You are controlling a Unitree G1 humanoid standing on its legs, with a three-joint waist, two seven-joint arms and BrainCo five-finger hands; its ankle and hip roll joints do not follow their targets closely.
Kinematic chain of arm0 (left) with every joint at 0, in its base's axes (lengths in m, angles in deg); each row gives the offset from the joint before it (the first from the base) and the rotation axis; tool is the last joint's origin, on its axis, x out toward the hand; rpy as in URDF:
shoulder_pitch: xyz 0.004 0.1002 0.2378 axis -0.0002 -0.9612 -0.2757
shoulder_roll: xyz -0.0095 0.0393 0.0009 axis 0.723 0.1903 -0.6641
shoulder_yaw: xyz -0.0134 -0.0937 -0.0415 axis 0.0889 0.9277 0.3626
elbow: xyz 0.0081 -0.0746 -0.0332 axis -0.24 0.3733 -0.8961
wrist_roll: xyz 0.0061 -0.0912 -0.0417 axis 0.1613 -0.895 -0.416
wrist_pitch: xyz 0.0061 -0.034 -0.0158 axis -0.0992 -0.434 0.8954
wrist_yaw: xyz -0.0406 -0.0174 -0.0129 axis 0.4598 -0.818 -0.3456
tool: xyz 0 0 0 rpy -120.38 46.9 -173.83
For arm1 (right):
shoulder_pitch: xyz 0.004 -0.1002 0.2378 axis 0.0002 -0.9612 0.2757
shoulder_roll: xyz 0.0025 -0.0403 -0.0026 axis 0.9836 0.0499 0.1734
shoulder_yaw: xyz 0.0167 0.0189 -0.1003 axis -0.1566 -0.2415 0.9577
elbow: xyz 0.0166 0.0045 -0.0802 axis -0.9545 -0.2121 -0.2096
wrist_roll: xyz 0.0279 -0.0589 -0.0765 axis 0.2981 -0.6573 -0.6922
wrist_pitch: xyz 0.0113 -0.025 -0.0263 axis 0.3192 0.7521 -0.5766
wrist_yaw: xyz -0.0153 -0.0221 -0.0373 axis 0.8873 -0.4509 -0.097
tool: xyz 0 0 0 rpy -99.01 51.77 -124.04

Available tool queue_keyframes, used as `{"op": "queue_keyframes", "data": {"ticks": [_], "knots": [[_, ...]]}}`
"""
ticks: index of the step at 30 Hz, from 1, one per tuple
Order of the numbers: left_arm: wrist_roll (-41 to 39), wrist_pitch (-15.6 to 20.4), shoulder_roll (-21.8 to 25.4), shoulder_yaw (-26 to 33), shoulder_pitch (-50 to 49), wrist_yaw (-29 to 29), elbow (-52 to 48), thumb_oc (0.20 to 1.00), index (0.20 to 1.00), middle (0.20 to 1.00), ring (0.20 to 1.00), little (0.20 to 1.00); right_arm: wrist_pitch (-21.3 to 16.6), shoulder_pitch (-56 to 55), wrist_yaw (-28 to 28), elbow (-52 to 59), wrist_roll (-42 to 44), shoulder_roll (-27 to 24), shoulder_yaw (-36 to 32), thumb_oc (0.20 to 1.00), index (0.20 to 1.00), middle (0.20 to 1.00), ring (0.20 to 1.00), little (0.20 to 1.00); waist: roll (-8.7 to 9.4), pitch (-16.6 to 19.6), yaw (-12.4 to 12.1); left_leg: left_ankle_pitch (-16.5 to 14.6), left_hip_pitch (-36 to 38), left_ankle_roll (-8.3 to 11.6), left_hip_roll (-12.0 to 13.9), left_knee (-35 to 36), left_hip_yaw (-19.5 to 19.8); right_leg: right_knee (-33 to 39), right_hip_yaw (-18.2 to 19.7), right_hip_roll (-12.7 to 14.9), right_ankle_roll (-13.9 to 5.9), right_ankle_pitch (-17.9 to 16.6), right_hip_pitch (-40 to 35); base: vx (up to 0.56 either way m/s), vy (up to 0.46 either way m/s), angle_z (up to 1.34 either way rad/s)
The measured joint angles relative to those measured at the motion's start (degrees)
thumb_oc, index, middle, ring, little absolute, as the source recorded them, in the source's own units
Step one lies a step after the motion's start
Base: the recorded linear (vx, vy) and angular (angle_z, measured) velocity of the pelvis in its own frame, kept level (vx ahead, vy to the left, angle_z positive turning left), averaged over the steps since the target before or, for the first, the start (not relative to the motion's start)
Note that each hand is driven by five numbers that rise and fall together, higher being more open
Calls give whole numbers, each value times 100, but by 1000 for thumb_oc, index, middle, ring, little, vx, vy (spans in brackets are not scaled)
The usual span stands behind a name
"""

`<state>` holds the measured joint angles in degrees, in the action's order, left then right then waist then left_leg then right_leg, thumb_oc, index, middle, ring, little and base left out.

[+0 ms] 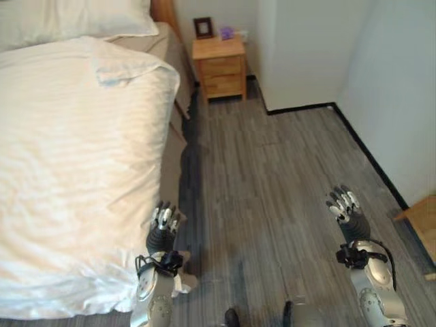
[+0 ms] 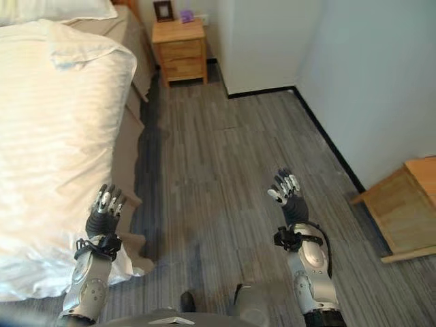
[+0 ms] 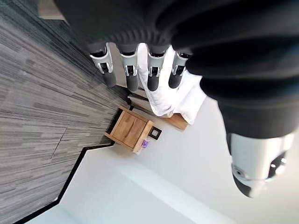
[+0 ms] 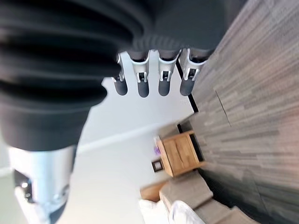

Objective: Making the bed.

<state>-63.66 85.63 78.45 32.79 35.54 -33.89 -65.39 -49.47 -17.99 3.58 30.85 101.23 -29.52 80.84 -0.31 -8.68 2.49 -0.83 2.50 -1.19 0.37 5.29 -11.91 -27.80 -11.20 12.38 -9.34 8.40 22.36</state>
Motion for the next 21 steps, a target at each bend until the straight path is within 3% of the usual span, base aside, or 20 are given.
{"op": "queue_keyframes", "data": {"ticks": [3, 4, 6, 7, 9, 10, 11, 12, 13, 14, 15, 16, 17, 18, 20, 21], "knots": [[1, 26, 65, 107, 3, 7, -11, 1000, 1000, 1000, 1000, 1000, -10, -59, -77, -4, -2, 0, -28, 1000, 1000, 1000, 1000, 1000, 47, -15, 131, -49, -115, 73, 82, -79, 91, 1192, 75, -187, -17, -213, 6, 550, -130, 26], [8, 57, 54, 194, 79, 75, 10, 1000, 1000, 1000, 1000, 1000, -13, -33, -94, 17, -53, -3, -54, 1000, 1000, 1000, 1000, 1000, -36, -68, 231, -127, -199, 170, 248, -205, 244, 1615, 125, -361, -2, -620, -101, 711, -194, 32], [11, 113, 66, 189, 184, 130, 2, 1000, 1000, 1000, 1000, 1000, -8, -43, -100, 15, -195, -8, -77, 1000, 1000, 1000, 1000, 1000, -138, -113, 300, -155, -178, 222, 418, -204, 355, 1868, -32, -527, 14, -921, -279, 653, -200, 38], [24, 131, -11, 176, 219, 161, -12, 1000, 1000, 1000, 1000, 1000, -4, -100, -90, 9, -218, -21, -75, 1000, 1000, 1000, 1000, 1000, -232, -138, 377, -207, -24, 399, 587, -225, 523, 1879, -226, -639, 190, -1058, -551, 379, -149, 39], [29, 131, -24, 88, 131, 134, -72, 1000, 1000, 1000, 1000, 1000, 18, -112, -59, -157, -231, -131, 0, 1000, 1000, 1000, 1000, 1000, -250, -148, 475, -229, 245, 408, 745, -443, 641, 1613, -313, -825, 782, -669, -843, 542, -333, 29], [16, 148, -25, 102, 121, 113, -50, 1000, 1000, 1000, 1000, 1000, 4, -110, -59, -182, -215, -133, -49, 1000, 1000, 1000, 1000, 1000, -109, -75, 485, -185, 39, 490, 718, -1128, 775, 1585, -357, -808, 976, -466, -988, 559, -419, 23], [-15, 147, -38, 111, 171, 102, -50, 1000, 1000, 1000, 1000, 1000, -6, -60, -61, -220, -149, -122, -132, 1000, 1000, 1000, 1000, 1000, 21, -89, 479, -174, -539, 519, 730, -2249, 827, 1585, -406, -800, 1041, -360, -1083, 562, -431, 24], [-30, 161, -75, 119, 238, 101, -68, 1000, 1000, 1000, 1000, 1000, -5, -19, -64, -246, -96, -122, -209, 1000, 1000, 1000, 1000, 1000, 90, -95, 435, 23, -1076, 758, 779, -3231, 865, 1533, -398, -815, 1115, -268, -1122, 342, -230, 10], [-54, 192, -110, 78, 262, 92, -31, 1000, 1000, 1000, 1000, 1000, -30, -34, -66, -253, -63, -121, -331, 1000, 1000, 1000, 1000, 1000, 233, -71, 268, 849, -1733, 894, 870, -4635, 990, 1583, -296, -874, 1568, -75, -1370, 698, -353, -25], [-64, 176, -105, 38, 112, 83, -43, 1000, 1000, 1000, 1000, 1000, -46, -80, -67, -249, 17, -153, -359, 1000, 1000, 1000, 1000, 1000, 338, -116, 108, 1050, -1863, 868, 918, -5428, 945, 1725, -190, -940, 1606, -85, -1721, 561, -240, -35], [-95, 174, -92, 40, 50, 78, -42, 1000, 1000, 1000, 1000, 1000, -56, -64, -91, -253, 16, -144, -348, 1000, 1000, 1000, 1000, 1000, 400, -100, 41, 925, -1947, 900, 910, -5495, 896, 1839, -138, -953, 1576, -41, -1912, 535, -144, -22], [-105, 175, -84, 68, 60, 52, -47, 1000, 1000, 1000, 1000, 1000, -62, -105, -107, -243, 15, -138, -355, 1000, 1000, 1000, 1000, 1000, 470, -81, -5, 727, -2009, 818, 863, -5449, 690, 2027, -89, -953, 1683, 86, -2093, 587, -26, -8], [-109, 191, -100, 82, 77, 3, -93, 1000, 1000, 1000, 1000, 1000, -63, -26, -138, -261, 15, -181, -364, 1000, 1000, 1000, 1000, 1000, 563, -110, -106, 517, -2209, 820, 803, -5245, 371, 2196, -3, -985, 1512, -11, -2323, 781, -25, -21], [-119, 191, -148, 158, 80, -31, -111, 1000, 1000, 1000, 1000, 1000, -62, 87, -142, -266, 16, -166, -357, 1000, 1000, 1000, 1000, 1000, 564, -129, -235, 214, -2263, 755, 631, -4452, 134, 2581, 110, -1037, 1402, 13, -2674, 606, -3, -35], [-269, 190, -195, 170, 32, -24, -111, 1000, 1000, 1000, 1000, 1000, -56, 184, -132, -280, 14, -193, -283, 1000, 1000, 1000, 1000, 1000, 559, -142, -327, 207, -2358, 677, 414, -3555, 87, 2865, 99, -1125, 1350, -68, -3108, 433, 30, -30], [-328, 193, -193, 172, -47, -23, -110, 1000, 1000, 1000, 1000, 1000, -60, 186, -118, -260, 18, -201, -172, 1000, 1000, 1000, 1000, 1000, 539, -100, -434, 282, -2466, 557, 267, -2956, -25, 3004, 73, -1205, 1132, 70, -3396, 885, 59, -41]]}}
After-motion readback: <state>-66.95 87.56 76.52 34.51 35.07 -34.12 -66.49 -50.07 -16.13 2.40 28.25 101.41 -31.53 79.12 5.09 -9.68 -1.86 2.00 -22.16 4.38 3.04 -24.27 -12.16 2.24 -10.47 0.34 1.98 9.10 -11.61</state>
